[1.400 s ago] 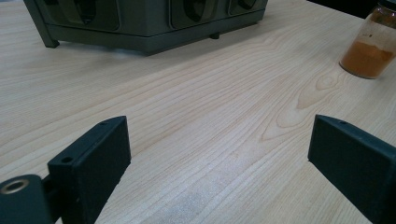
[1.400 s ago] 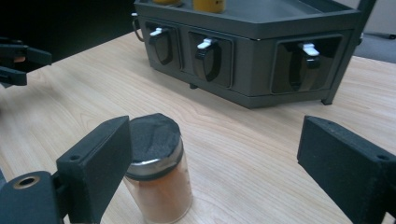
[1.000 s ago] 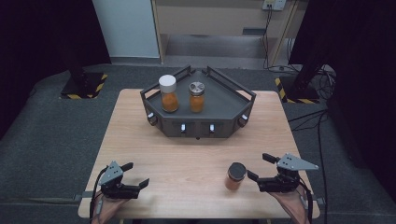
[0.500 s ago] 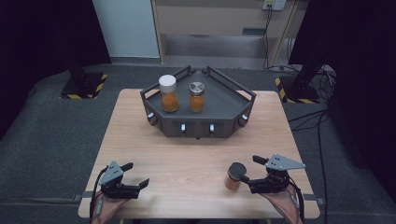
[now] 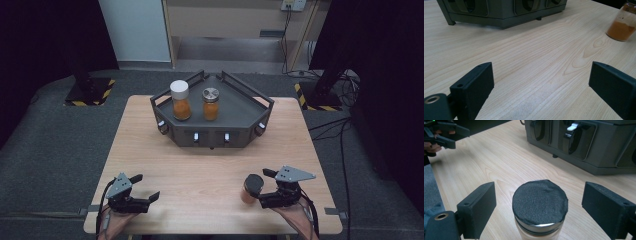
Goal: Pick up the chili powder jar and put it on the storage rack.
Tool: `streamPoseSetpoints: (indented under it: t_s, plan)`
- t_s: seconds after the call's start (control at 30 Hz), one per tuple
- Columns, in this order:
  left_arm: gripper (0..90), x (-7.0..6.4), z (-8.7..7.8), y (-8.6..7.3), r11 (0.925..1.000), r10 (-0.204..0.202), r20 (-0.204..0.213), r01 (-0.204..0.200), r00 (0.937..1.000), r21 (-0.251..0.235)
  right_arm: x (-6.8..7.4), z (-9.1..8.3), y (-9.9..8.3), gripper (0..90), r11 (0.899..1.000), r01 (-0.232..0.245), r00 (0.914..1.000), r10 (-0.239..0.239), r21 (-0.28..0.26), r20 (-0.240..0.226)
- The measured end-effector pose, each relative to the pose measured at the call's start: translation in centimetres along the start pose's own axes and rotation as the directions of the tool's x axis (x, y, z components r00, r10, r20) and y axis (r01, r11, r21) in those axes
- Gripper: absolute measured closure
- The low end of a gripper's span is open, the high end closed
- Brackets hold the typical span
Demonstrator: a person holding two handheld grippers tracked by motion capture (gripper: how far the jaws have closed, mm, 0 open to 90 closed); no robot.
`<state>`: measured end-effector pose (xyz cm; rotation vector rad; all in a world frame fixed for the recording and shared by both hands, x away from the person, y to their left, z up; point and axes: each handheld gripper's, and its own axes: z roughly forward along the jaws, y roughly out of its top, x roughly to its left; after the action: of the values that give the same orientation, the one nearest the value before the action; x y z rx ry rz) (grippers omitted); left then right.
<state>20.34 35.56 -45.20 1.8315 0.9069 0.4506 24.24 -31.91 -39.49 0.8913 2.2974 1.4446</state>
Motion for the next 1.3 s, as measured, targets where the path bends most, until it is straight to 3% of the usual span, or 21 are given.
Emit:
streamPoseSetpoints:
  t_s: [0.67,0.93,1.13,1.3]
  plan:
    - [5.3,0.0,0.0,0.0,1.0000,0.001,0.001,-0.001,1.0000,0.002,-0.4,2.4,0.0,18.9,0.997,-0.008,1.0000,0.008,0.074,-0.006]
    - [5.3,0.0,0.0,0.0,1.0000,0.001,0.001,-0.001,1.0000,0.002,-0.5,3.0,-0.4,22.7,0.996,-0.022,0.9997,0.022,0.083,-0.003]
    - [5.3,0.0,0.0,0.0,1.0000,0.001,0.001,-0.001,1.0000,0.002,-0.5,2.9,-0.9,31.9,0.998,-0.020,0.9998,0.020,0.060,-0.008]
    - [5.3,0.0,0.0,0.0,1.0000,0.002,0.002,-0.002,1.0000,0.003,-0.1,2.9,-1.1,32.8,0.999,-0.007,1.0000,0.007,0.048,0.006]
